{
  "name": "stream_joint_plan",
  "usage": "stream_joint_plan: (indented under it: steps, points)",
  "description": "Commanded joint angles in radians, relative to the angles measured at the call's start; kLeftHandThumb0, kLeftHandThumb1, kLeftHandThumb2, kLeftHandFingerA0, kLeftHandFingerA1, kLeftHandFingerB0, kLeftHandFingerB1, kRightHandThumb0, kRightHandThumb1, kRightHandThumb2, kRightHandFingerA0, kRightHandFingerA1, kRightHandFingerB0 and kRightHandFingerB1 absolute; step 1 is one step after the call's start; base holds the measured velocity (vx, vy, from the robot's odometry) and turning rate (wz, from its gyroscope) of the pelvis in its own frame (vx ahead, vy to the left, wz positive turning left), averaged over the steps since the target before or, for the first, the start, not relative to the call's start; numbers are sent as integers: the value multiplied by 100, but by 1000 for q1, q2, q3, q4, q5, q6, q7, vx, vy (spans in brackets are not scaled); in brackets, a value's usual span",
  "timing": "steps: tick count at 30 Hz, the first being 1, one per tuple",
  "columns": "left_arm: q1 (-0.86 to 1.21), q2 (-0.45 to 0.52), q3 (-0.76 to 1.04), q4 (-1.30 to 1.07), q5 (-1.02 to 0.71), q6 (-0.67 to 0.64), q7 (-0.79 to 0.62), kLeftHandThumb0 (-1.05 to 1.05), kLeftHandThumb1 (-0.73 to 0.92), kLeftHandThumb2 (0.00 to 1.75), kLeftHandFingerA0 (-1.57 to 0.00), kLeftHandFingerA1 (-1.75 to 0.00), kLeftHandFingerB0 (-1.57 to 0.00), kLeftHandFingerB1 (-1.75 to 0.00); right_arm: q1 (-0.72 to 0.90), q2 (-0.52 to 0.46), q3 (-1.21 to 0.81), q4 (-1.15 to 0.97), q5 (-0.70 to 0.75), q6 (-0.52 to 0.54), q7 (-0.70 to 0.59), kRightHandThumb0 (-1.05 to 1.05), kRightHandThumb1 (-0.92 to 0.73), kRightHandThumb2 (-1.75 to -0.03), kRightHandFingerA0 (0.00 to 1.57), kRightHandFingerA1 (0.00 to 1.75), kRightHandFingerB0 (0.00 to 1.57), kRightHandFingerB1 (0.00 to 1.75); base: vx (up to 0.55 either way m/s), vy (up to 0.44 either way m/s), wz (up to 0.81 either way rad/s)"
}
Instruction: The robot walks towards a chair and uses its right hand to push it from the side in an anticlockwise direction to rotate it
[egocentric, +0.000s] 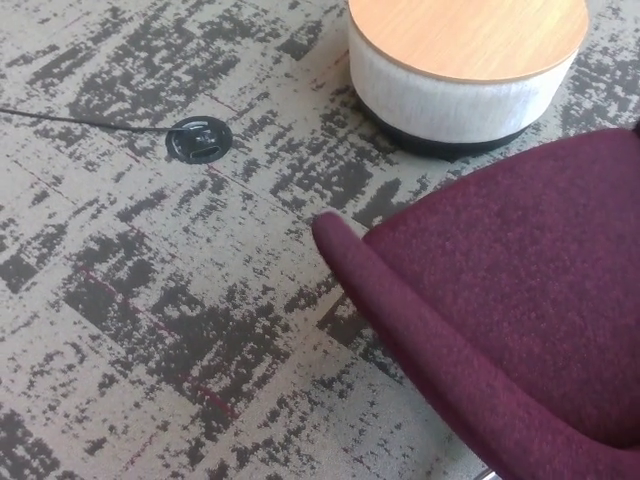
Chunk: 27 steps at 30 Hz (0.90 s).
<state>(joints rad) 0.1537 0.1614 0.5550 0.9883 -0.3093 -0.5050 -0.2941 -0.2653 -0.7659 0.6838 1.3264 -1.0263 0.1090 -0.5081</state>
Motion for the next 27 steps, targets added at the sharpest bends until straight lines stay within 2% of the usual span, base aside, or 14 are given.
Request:
stream_joint_plan:
  steps: [1, 2, 5, 6, 11, 12, 15, 16, 18, 20, 21, 24, 25, 27]
  points:
    - [19, 9, 11, -6, -31, -42, -20, -71, 85, 66, -43, -46, -34, -33, 13, -44, -35, 5, 49, -34, -164, -64, -86, -129, 10, 77, 0, 72, 0, 0, 0]
    - [17, 7, 16, -1, -37, -38, -20, -71, 84, 66, -44, -46, -35, -33, 0, -56, -64, -2, 78, -74, -188, -74, -88, -63, 0, 68, 0, 47, 0, 0, 0]
    - [15, 8, 16, 20, -33, -53, -16, -71, 85, 66, -45, -44, -34, -32, -19, -72, -110, -14, 105, -131, -253, -76, -90, -61, 0, 61, 0, 32, 0, 0, 0]
    - [21, 7, 13, 25, -28, -73, -22, -73, 85, 66, -43, -44, -32, -32, -41, -105, -160, -72, 146, -196, -265, -88, -91, -56, 0, 43, 0, 0, 0, 0, 0]
    - [20, 1, 12, 13, -31, -65, -20, -73, 85, 66, -42, -44, -32, -32, 31, -165, -247, -256, 184, -314, -323, -82, -85, -62, 0, 28, 0, 0, 0, 0, 0]
    - [19, 2, 14, 9, -37, -62, -30, -71, 86, 67, -41, -46, -33, -33, 136, -209, -312, -484, 222, -306, -279, -102, -64, -90, 0, 52, 0, 34, 0, 0, 0]
    - [20, 0, 14, -15, -43, -57, -35, -71, 87, 67, -43, -46, -34, -33, 439, -283, -515, -1085, 279, -243, -137, -105, -70, -97, 0, 47, 0, 35, 0, 0, 0]
    - [14, -1, 10, -19, -35, -66, -28, -70, 88, 67, -43, -46, -34, -33, 611, -258, -663, -1437, 245, -184, -23, -96, -73, -70, 0, 19, 0, 0, 0, 0, 0]
    - [5, -3, 7, -20, -31, -67, -20, -70, 88, 67, -44, -46, -36, -33, 721, -202, -774, -1677, 203, -162, 66, -95, -73, -70, 0, 20, 0, 0, 0, 0, 0]
    - [5, -7, 4, -26, -28, -69, -15, -70, 88, 67, -44, -46, -36, -33, 726, -197, -787, -1677, 205, -169, 72, -95, -73, -70, 0, 20, 0, 0, 0, 0, 0]
    - [-4, -9, 7, -21, -33, -83, -24, -69, 88, 67, -44, -46, -35, -33, 797, -144, -846, -1822, 209, -177, 133, -90, -89, -72, 0, 0, 0, 0, 0, 0, 0]
    - [-3, -18, 7, -37, -44, -87, -47, -72, 85, 66, -43, -47, -34, -33, 1003, -44, -943, -2069, 302, -273, 200, -87, -89, -67, 0, 0, 0, 0, 0, 0, 0]
    - [-1, -19, 8, -40, -48, -85, -51, -71, 85, 66, -42, -46, -34, -33, 1034, -29, -945, -2096, 311, -282, 199, -102, -69, -99, 0, 46, 0, 40, 0, 0, 0]
    - [6, -24, 11, -47, -56, -83, -60, -72, 85, 66, -43, -46, -34, -33, 1095, 2, -951, -2149, 327, -301, 195, -99, -65, -96, 0, 47, 0, 43, 0, 0, 0]
